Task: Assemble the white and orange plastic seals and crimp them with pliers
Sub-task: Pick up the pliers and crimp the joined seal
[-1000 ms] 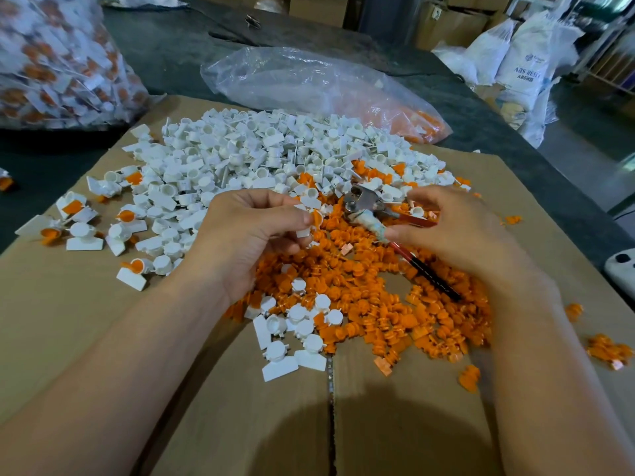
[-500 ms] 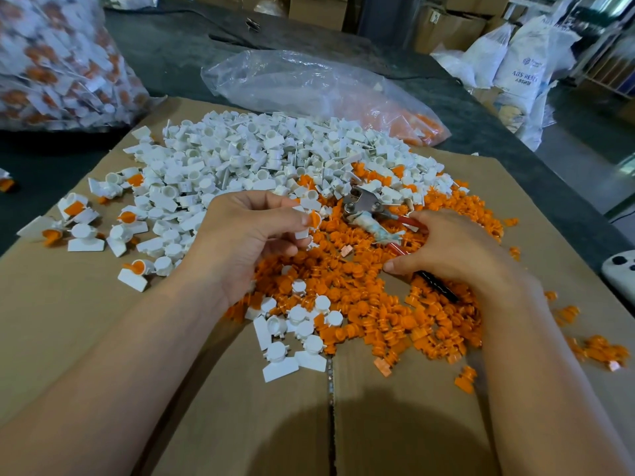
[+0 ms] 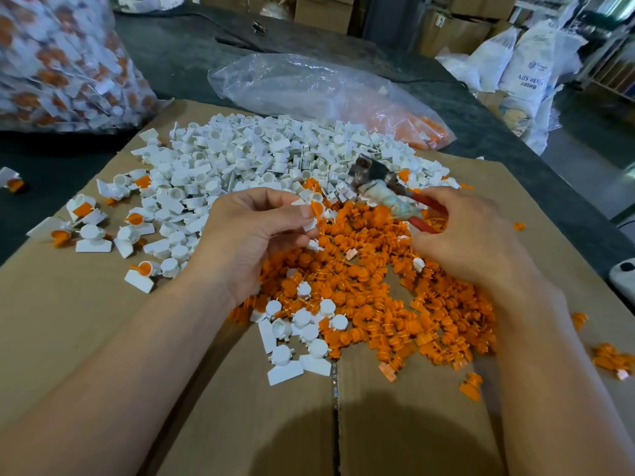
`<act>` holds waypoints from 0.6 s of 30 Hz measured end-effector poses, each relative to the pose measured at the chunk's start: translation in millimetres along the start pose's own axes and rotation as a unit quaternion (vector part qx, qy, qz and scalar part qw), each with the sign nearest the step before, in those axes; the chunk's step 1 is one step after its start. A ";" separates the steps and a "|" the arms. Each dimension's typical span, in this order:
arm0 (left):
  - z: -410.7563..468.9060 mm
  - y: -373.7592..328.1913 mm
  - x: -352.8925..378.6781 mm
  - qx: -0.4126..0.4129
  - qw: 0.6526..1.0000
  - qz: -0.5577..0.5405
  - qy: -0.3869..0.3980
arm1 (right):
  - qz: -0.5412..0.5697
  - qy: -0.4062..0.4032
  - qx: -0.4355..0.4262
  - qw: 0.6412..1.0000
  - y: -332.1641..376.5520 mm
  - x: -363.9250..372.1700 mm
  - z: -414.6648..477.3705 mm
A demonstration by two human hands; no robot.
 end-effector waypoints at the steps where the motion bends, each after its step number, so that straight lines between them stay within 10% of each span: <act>1: 0.4 -0.4 0.0 0.007 1.000 -0.008 0.000 | 0.003 -0.011 -0.013 1.000 3.1 0.0 -0.3; 10: 1.9 -3.9 -3.8 0.083 0.995 -0.042 -0.025 | -0.012 -0.117 -0.078 0.990 25.1 -8.7 -8.8; 18: 2.2 -9.8 -5.9 0.140 0.987 -0.061 -0.044 | 0.011 -0.039 -0.123 0.992 41.6 12.4 -10.6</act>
Point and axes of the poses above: each hand's wrist, its own z-axis towards the middle knuckle, its own x-axis out of the palm, y = z × x, the point moved 6 cm from there along z, towards the middle knuckle
